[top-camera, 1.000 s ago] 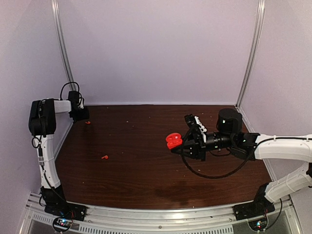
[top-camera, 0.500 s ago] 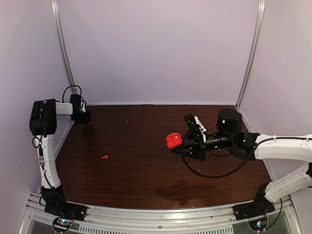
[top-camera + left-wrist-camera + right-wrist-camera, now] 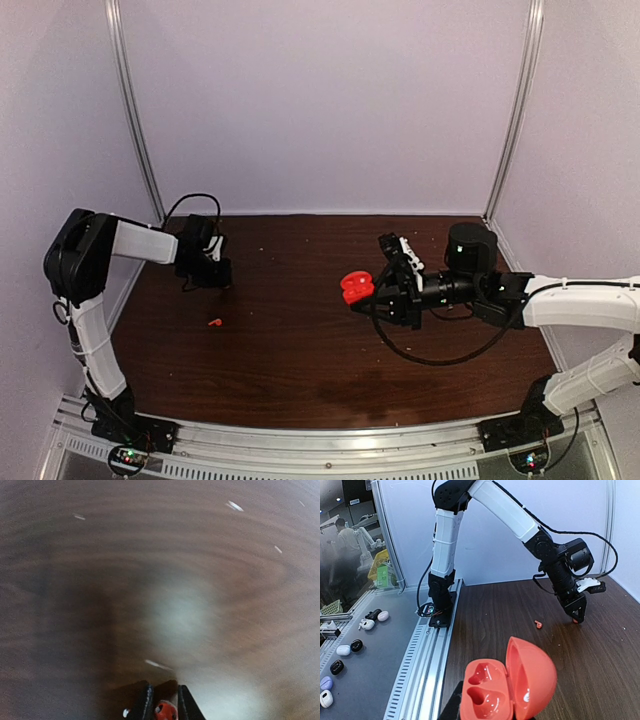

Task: Insert the wireless bluetooth earbuds into the charging case
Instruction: Move the right earbud to the center of the board, then pick up the left earbud from the center of the board.

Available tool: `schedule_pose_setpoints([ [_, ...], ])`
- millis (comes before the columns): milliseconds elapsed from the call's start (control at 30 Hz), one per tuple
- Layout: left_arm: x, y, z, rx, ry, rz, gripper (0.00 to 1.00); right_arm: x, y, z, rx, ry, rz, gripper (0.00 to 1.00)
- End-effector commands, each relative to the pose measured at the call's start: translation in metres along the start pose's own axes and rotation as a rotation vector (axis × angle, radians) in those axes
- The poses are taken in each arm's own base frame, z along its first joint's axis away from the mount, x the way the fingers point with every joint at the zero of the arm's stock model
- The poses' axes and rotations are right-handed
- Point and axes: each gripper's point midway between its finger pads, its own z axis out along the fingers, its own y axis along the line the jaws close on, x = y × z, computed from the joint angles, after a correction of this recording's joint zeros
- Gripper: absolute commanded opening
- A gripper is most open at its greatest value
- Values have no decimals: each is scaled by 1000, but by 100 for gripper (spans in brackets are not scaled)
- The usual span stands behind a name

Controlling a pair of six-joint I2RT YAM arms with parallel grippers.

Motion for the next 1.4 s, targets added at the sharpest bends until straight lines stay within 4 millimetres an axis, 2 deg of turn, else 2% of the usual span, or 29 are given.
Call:
schedule_pose_setpoints([
  [0,99,-92,-4,157,206,30,19,-8,4,-3,6,-21,-12,4],
  [100,140,-154,-17,262,268,66,18,-7,3,-2,7,-19,-9,4],
  [167,155,-188,-28,323,285,78,18,-6,3,-3,7,-16,-8,4],
  [233,160,-213,-41,372,288,91,18,-6,3,-3,9,-16,-9,4],
  [367,128,-227,-64,391,204,108,19,-5,3,-3,9,-18,-7,4],
  [467,100,-232,-80,368,124,186,24,-7,3,-3,10,-20,-8,4],
  [567,77,-219,-96,295,31,227,29,-6,2,-4,18,-19,-10,4],
  [700,71,-199,-107,259,-1,294,35,-5,2,-3,17,-16,-6,4],
  [767,70,-178,-108,216,30,307,40,-5,2,-3,15,-15,-6,4],
  [867,68,-133,-107,147,116,314,46,-4,2,-3,15,-11,-4,4],
  [933,74,-108,-109,97,199,355,45,-3,1,-3,19,-8,-2,4],
  [1033,88,-79,-114,19,309,411,44,-3,1,-2,20,-9,-2,4],
  [1167,100,-69,-112,-17,390,446,44,-2,0,0,12,-8,4,4],
  [1367,116,-49,-100,-90,474,504,44,-1,0,0,9,-4,7,4],
])
